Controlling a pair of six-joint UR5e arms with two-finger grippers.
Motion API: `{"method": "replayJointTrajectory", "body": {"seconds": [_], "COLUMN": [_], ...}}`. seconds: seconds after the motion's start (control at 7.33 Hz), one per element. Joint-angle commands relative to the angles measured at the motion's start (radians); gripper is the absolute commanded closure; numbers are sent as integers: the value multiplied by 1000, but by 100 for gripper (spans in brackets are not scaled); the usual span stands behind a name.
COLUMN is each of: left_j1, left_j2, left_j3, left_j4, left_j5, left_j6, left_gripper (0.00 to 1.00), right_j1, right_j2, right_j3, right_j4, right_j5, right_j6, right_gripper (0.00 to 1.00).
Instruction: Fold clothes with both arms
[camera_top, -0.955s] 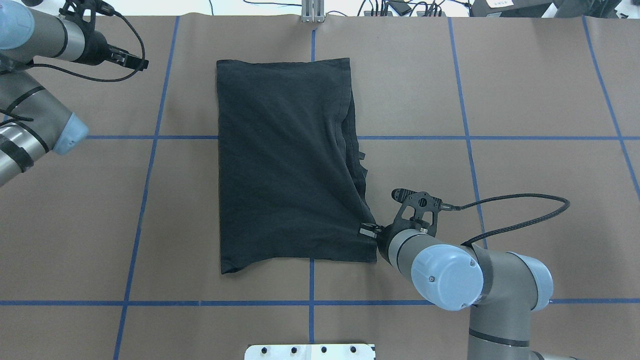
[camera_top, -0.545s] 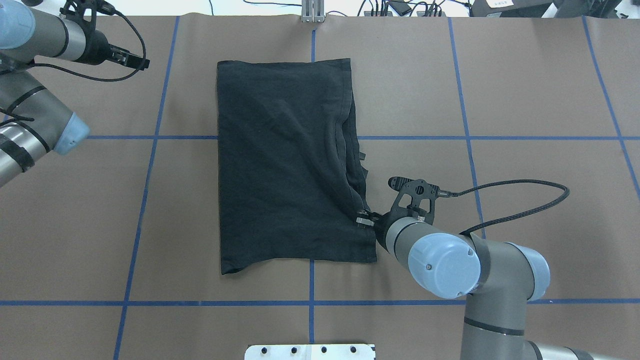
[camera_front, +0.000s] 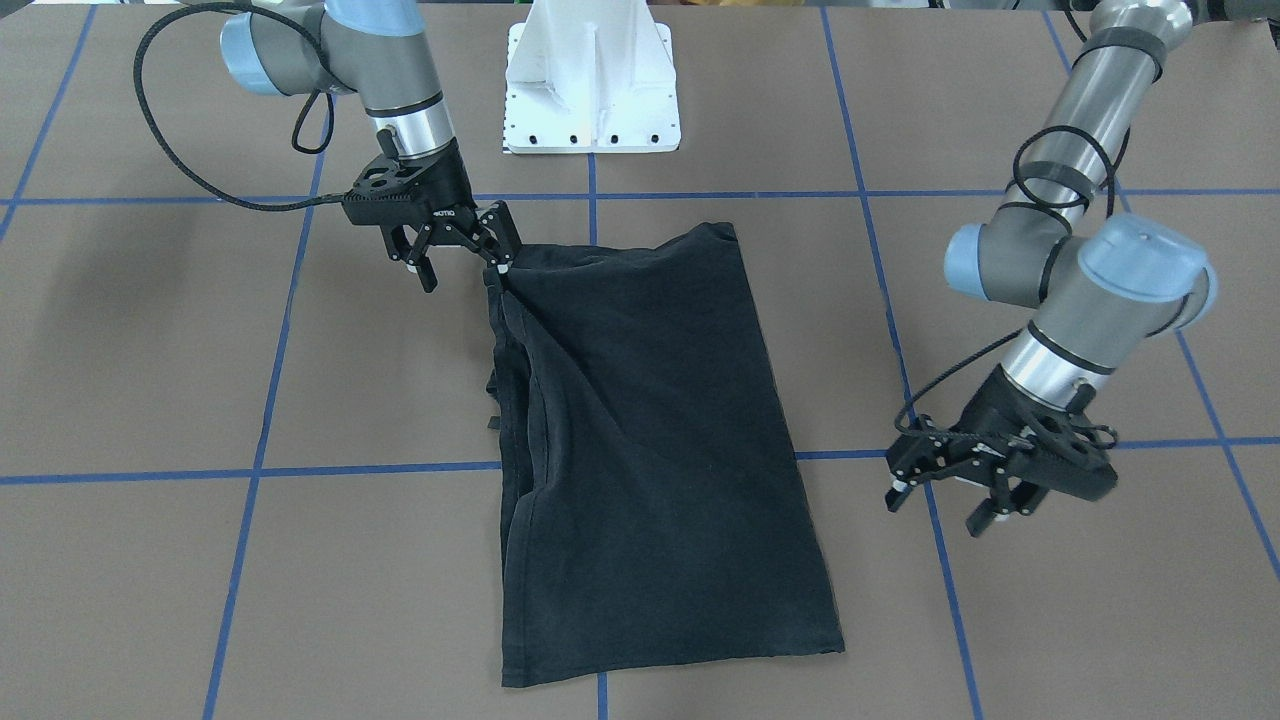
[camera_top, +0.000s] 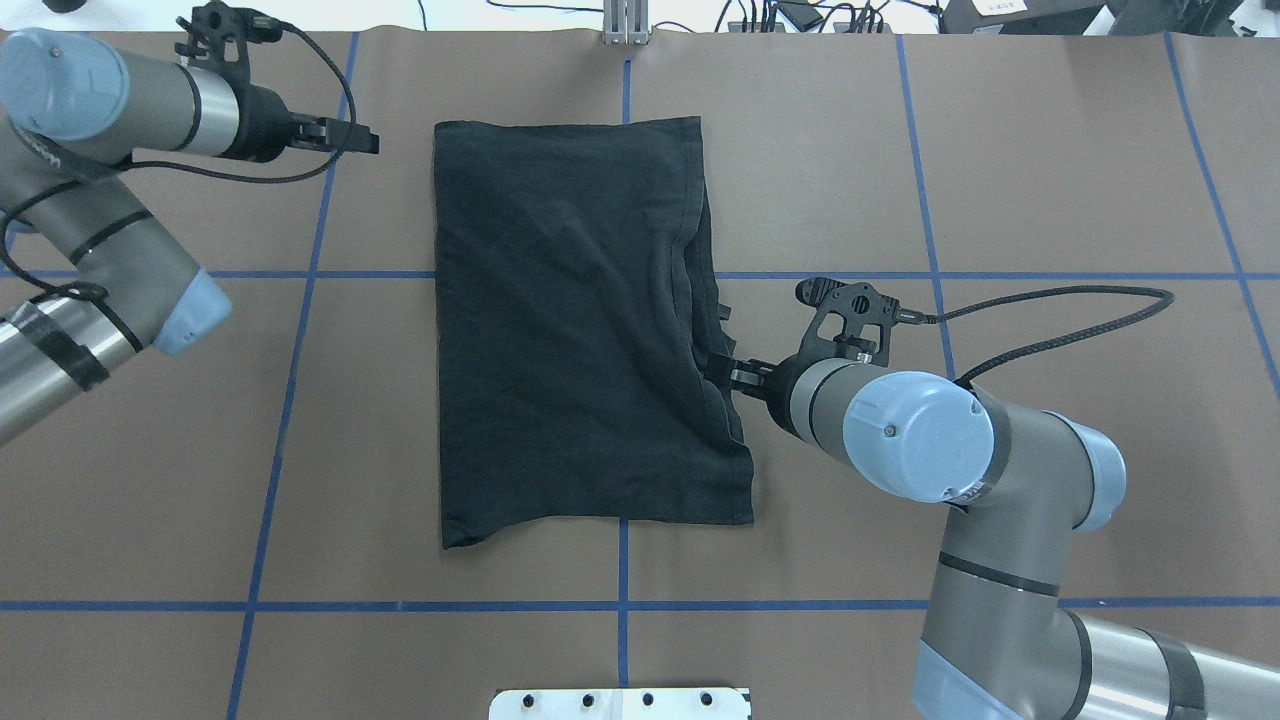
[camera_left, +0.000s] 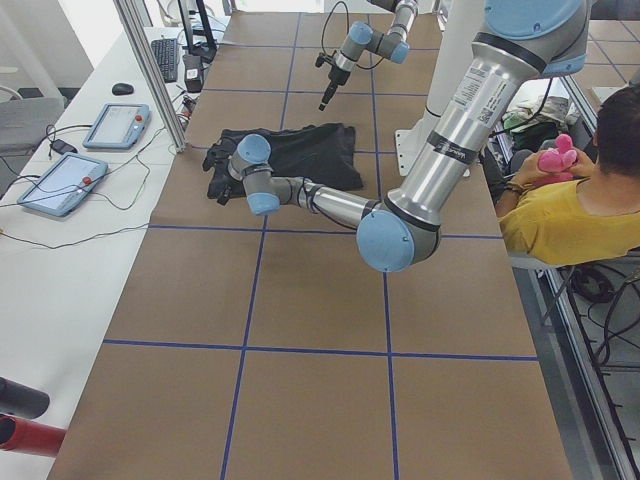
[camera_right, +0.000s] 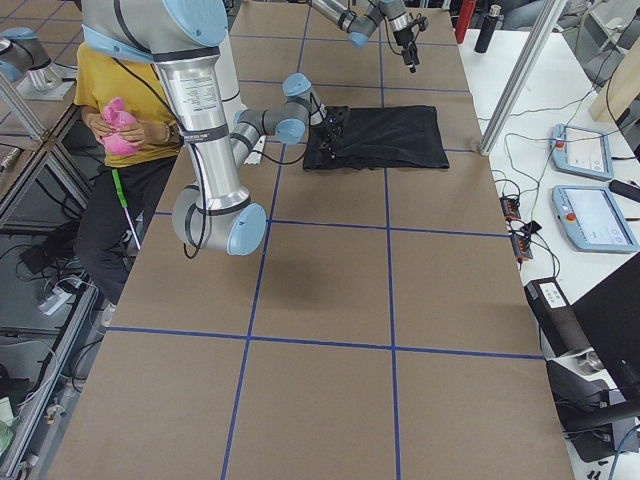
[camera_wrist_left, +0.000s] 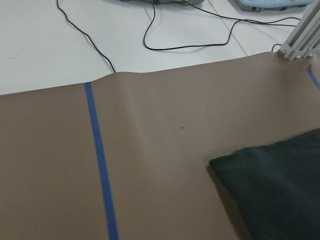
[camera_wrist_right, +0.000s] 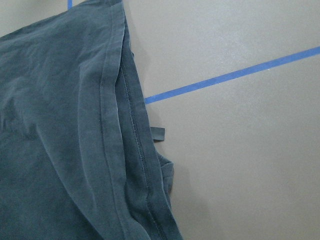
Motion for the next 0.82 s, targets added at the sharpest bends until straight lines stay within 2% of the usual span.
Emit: {"method": "replayJointTrajectory", "body": {"seconds": [0.0, 0.27, 0.41, 0.68], "left_j1": [154, 321, 414, 556], "left_j2": [141, 244, 261, 306], "left_j3": [-274, -532, -576, -576], "left_j4": [33, 218, 258, 257], "left_j5": [25, 126, 202, 314], "left_j6": [-204, -309, -352, -412], "left_gripper": [0, 0, 0, 0], "right_j1": [27, 75, 89, 87], "right_j2": [-6, -32, -44, -119], "right_j3": [1, 2, 8, 7], "right_j4": [0, 2, 2, 160], "right_j5": [63, 147, 171, 172], "right_j6": [-38, -140, -161, -162], "right_gripper": [0, 0, 0, 0]}}
